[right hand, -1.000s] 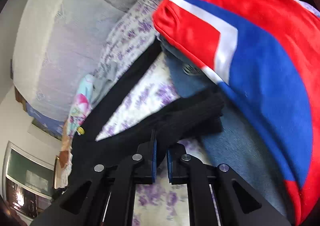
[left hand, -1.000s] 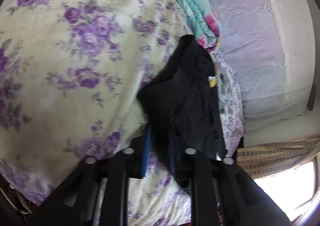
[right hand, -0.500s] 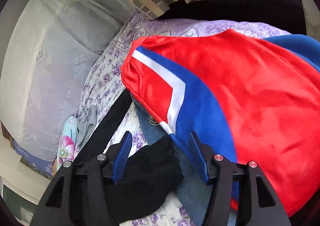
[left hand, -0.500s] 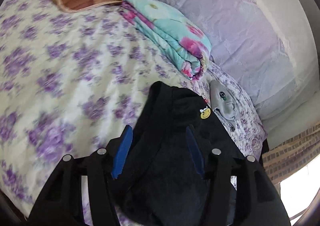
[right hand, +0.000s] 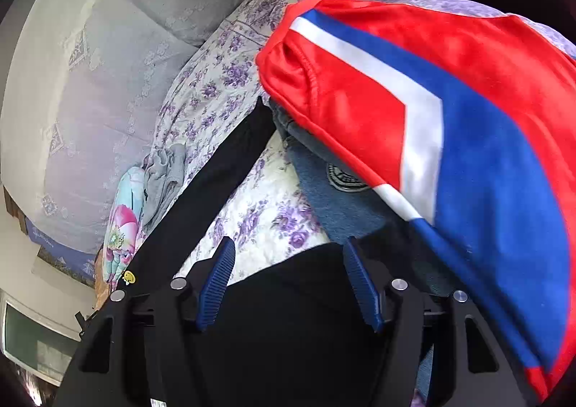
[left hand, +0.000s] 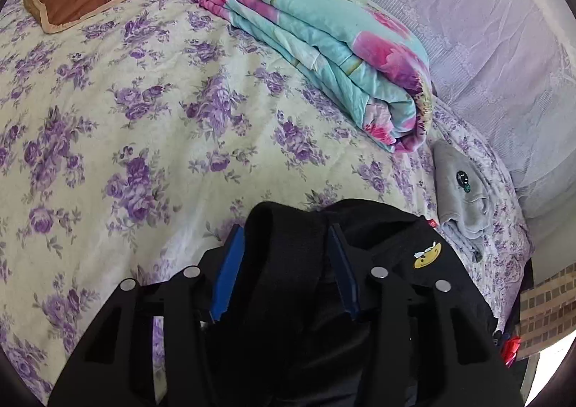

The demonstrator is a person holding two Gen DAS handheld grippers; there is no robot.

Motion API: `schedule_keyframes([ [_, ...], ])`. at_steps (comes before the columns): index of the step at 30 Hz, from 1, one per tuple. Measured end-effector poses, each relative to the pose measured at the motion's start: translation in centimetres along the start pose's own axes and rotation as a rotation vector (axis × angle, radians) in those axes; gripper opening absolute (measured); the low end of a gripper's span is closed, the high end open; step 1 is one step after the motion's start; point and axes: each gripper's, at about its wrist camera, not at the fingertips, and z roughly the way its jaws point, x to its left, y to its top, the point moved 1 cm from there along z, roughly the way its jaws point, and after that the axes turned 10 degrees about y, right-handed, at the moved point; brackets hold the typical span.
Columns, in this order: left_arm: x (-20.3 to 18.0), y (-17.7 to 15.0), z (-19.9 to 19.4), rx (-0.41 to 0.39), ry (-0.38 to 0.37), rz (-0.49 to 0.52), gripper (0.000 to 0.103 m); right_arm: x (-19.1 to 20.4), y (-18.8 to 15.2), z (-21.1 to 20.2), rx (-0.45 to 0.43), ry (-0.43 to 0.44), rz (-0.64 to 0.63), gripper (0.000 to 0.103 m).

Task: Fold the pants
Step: 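Open the right tool and release the pants leg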

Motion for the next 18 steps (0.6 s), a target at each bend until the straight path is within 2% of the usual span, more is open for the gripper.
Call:
schedule_keyframes([
  [1, 0.0, 0.2, 0.4, 0.015, -0.013, -0.002, 0.029, 0.4, 0.1, 0.7, 0.011, 0.008, -0.011, 0.064],
  [2, 0.0, 0.3, 0.8, 0.029, -0.022, -0.005, 0.025, 0.8, 0.3, 1.4, 0.021, 0.015, -0.02, 0.064],
  [4, -0.2, 0.4, 1.1, 0.025, -0.011, 0.007, 0.01, 1.7, 0.6, 2.8, 0.043, 0.023, -0.04, 0.064],
  [6, -0.2, 0.4, 0.7, 0.006, -0.028, 0.009, 0.007, 2.4, 0.9, 4.2, 0.065, 0.024, -0.059, 0.064],
  [10, 1.0, 1.5, -1.7, -0.071, -0.069, -0.051, 0.005, 3.5, 2.7, 6.9, 0.097, 0.02, -0.086, 0.064],
  [12, 1.5, 2.4, -2.4, -0.079, -0.082, -0.082, 0.004, 4.1, 3.8, 8.4, 0.103, 0.011, -0.111, 0.064],
  [18, 1.1, 2.8, 0.2, -0.07, -0.018, -0.093, 0.004, 4.7, 7.8, 13.7, 0.124, -0.016, -0.126, 0.064],
])
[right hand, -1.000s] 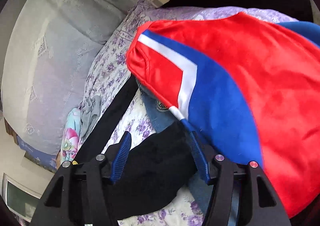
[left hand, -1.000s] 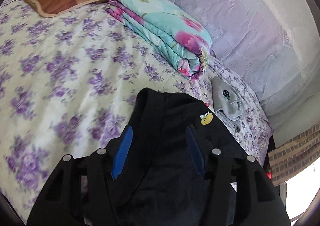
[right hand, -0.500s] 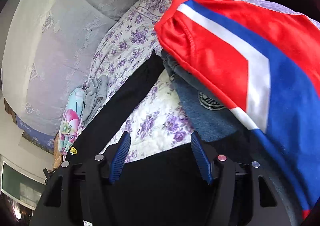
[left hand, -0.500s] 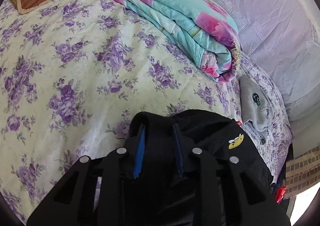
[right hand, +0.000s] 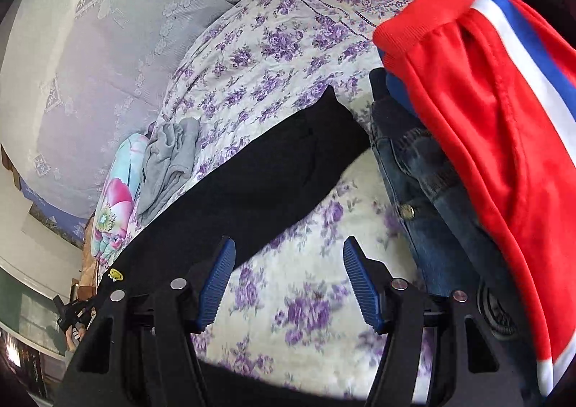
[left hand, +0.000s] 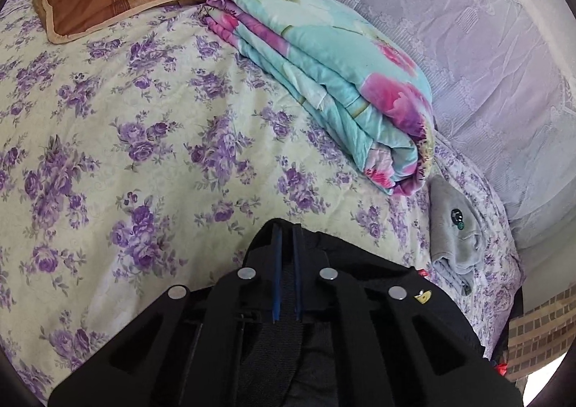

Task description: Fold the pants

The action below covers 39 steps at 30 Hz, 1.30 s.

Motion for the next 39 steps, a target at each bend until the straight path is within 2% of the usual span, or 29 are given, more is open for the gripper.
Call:
schedule_keyframes([
  [3, 1.4, -0.6, 2.4, 0.036, -0.018, -0.073, 0.005, 0.1, 3.0, 1.7, -0.02, -0.034, -0.028, 0.064],
  [5, 1.8, -1.0, 3.3, 0.034, -0.017, -0.082, 0.006, 0.2, 5.3, 2.9, -0.023, -0.055, -0.065, 0.063],
  [8, 1.9, -1.2, 4.0, 0.023, -0.027, -0.077, 0.008, 0.2, 8.3, 5.5, -0.013, -0.13, -0.126, 0.063],
  [11, 2.0, -1.2, 4.4, 0.024, -0.038, -0.081, 0.01, 0.8, 9.7, 8.7, 0.014, -0.245, -0.255, 0.061],
  [14, 2.0, -1.1, 4.6, 0.021, -0.045, -0.078, 0.012, 1.0, 10.3, 9.4, -0.061, -0.334, -0.329, 0.059],
  [17, 1.7, -1.4, 4.7, 0.002, -0.052, -0.057, 0.02, 0.3, 10.5, 10.4, -0.07, -0.379, -0.357, 0.059],
  [19, 1.1, -1.6, 4.7, -0.022, -0.059, -0.031, 0.033, -0.4, 10.5, 11.5, -0.04, -0.394, -0.369, 0.059],
  [21, 0.3, -1.8, 4.6, -0.04, -0.053, 0.008, 0.043, -0.9, 10.4, 12.2, -0.025, -0.359, -0.351, 0.055],
  [23, -0.6, -1.9, 4.5, -0.055, -0.017, 0.058, 0.046, -1.3, 10.3, 12.2, -0.018, -0.288, -0.308, 0.03],
  [26, -0.9, -1.8, 4.3, -0.055, 0.005, 0.074, 0.043, -0.9, 9.7, 11.3, -0.036, -0.242, -0.295, 0.017],
  [28, -0.5, -1.5, 4.2, -0.04, -0.002, 0.05, 0.029, -0.4, 9.5, 10.5, -0.05, -0.218, -0.283, 0.011],
  [29, -0.1, -1.3, 4.1, -0.032, -0.008, 0.034, 0.024, -0.3, 9.4, 10.1, -0.056, -0.214, -0.277, 0.004],
  [31, 0.6, -0.8, 3.8, -0.011, -0.043, -0.003, 0.013, 0.1, 9.3, 9.1, -0.07, -0.197, -0.262, 0.004],
  [33, 1.0, -0.6, 3.3, 0.0, -0.079, -0.028, 0.01, 0.6, 9.1, 8.2, -0.08, -0.192, -0.26, 0.004],
  [38, 0.9, -0.3, 2.4, 0.038, -0.106, -0.057, 0.01, 1.4, 8.7, 6.4, -0.095, -0.17, -0.254, 0.004],
  [39, 0.9, -0.4, 2.2, 0.044, -0.105, -0.069, 0.018, 1.6, 8.6, 6.2, -0.095, -0.166, -0.255, 0.004],
])
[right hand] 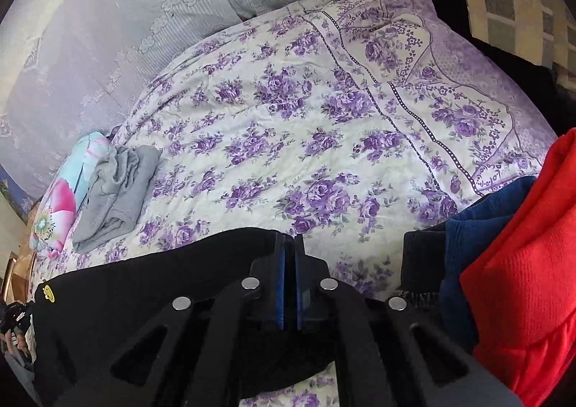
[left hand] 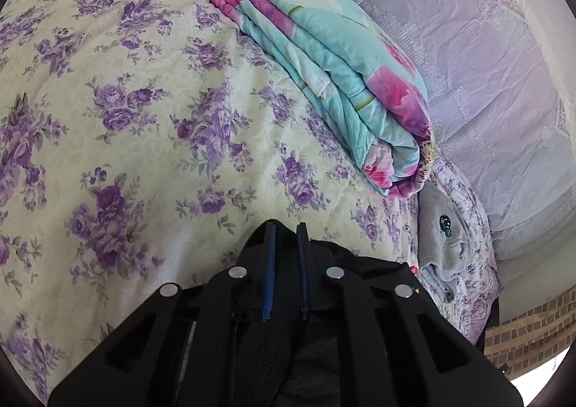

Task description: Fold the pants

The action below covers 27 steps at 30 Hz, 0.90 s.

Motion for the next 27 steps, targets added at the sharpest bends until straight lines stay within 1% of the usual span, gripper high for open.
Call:
schedule_keyframes([
  [1, 0.1, 0.0, 0.0, 0.01, -0.008, -0.015, 0.038, 0.1, 0.0, -0.2, 0.0, 0.002, -0.002, 0.004],
  [2, 0.1, 0.0, 0.1, 0.019, -0.013, -0.025, 0.048, 0.3, 0.0, -0.3, 0.002, 0.003, -0.005, 0.004],
  [3, 0.0, -0.1, 0.3, 0.025, -0.008, -0.032, 0.055, 0.3, 0.0, -0.3, 0.002, 0.003, -0.004, 0.004],
  [4, -0.2, -0.1, 0.6, 0.035, -0.003, -0.028, 0.054, 0.4, -0.1, -0.3, 0.002, 0.005, -0.001, 0.004],
  [5, -0.5, -0.1, 0.9, 0.047, -0.005, -0.015, 0.051, 0.4, -0.1, -0.3, 0.003, 0.007, 0.002, 0.004],
  [6, -0.9, -0.2, 1.3, 0.062, -0.006, 0.001, 0.037, 0.5, -0.1, -0.4, 0.002, 0.009, 0.005, 0.004],
  [7, -1.1, -0.2, 1.5, 0.07, 0.016, 0.014, 0.025, 0.5, -0.1, -0.5, 0.0, 0.011, 0.008, 0.004],
  [8, -1.2, -0.2, 1.6, 0.069, 0.041, 0.02, 0.019, 0.6, -0.1, -0.5, 0.001, 0.012, 0.007, 0.004],
  [9, -1.2, -0.2, 1.6, 0.073, 0.041, 0.024, 0.006, 0.7, -0.1, -0.7, 0.0, 0.014, 0.005, 0.004],
  [10, -1.2, -0.1, 1.5, 0.081, 0.016, 0.018, 0.004, 0.8, -0.1, -1.0, -0.003, 0.014, 0.004, 0.004],
  [13, -0.9, 0.1, -0.1, 0.053, -0.02, 0.007, 0.003, 1.0, 0.1, -2.1, -0.02, 0.021, 0.005, 0.004],
  [15, -0.9, 0.3, -1.6, 0.032, -0.064, 0.005, 0.003, 1.1, 0.1, -3.3, -0.041, 0.032, 0.012, 0.004],
  [17, -0.8, 0.3, -3.5, 0.023, -0.128, -0.001, 0.003, 1.4, 0.0, -4.8, -0.06, 0.046, 0.009, 0.004],
  [19, -0.8, 0.1, -5.1, 0.014, -0.152, 0.016, 0.003, 1.6, -0.4, -6.5, -0.076, 0.057, 0.004, 0.004],
  [23, -0.3, -1.1, -8.4, -0.009, -0.187, 0.049, 0.003, 1.5, -2.1, -10.5, -0.113, 0.084, 0.003, 0.004],
  [27, 2.2, -2.9, -11.5, -0.028, -0.248, 0.026, 0.003, 0.3, -5.4, -15.5, -0.156, 0.109, 0.024, 0.004],
])
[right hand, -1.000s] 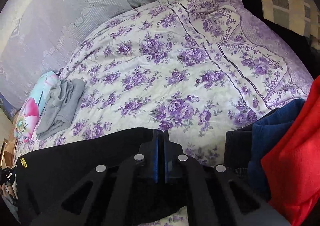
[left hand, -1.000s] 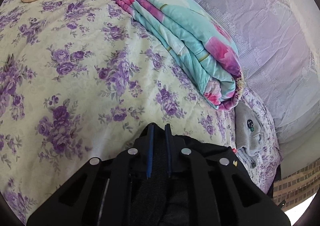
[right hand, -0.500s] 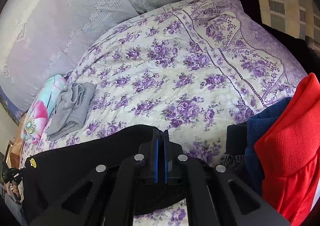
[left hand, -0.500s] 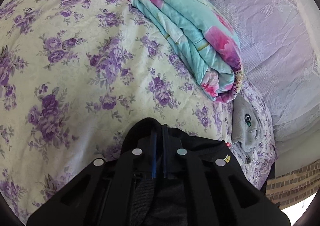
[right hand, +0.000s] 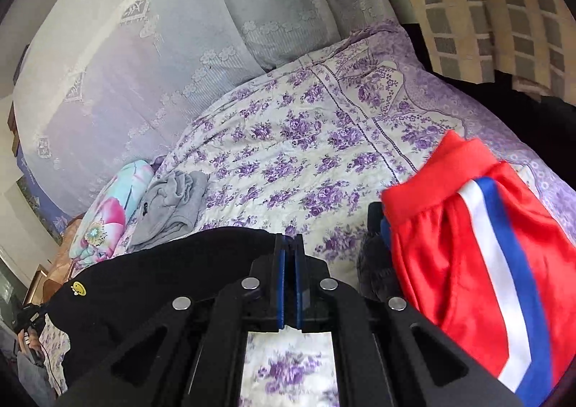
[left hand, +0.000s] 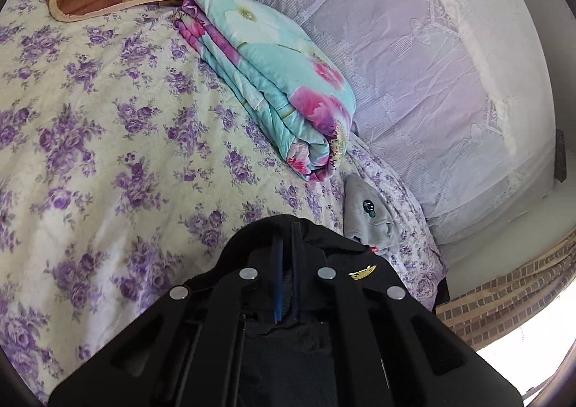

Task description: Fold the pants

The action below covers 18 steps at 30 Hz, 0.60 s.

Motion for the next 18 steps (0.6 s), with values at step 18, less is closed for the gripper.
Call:
schedule_keyframes([
  [18, 8.4, -10.3, -7.7, 0.04, -0.027, -0.016, 0.008, -7.0, -14.2, -12.7, -0.076, 0.027, 0.22, 0.004],
])
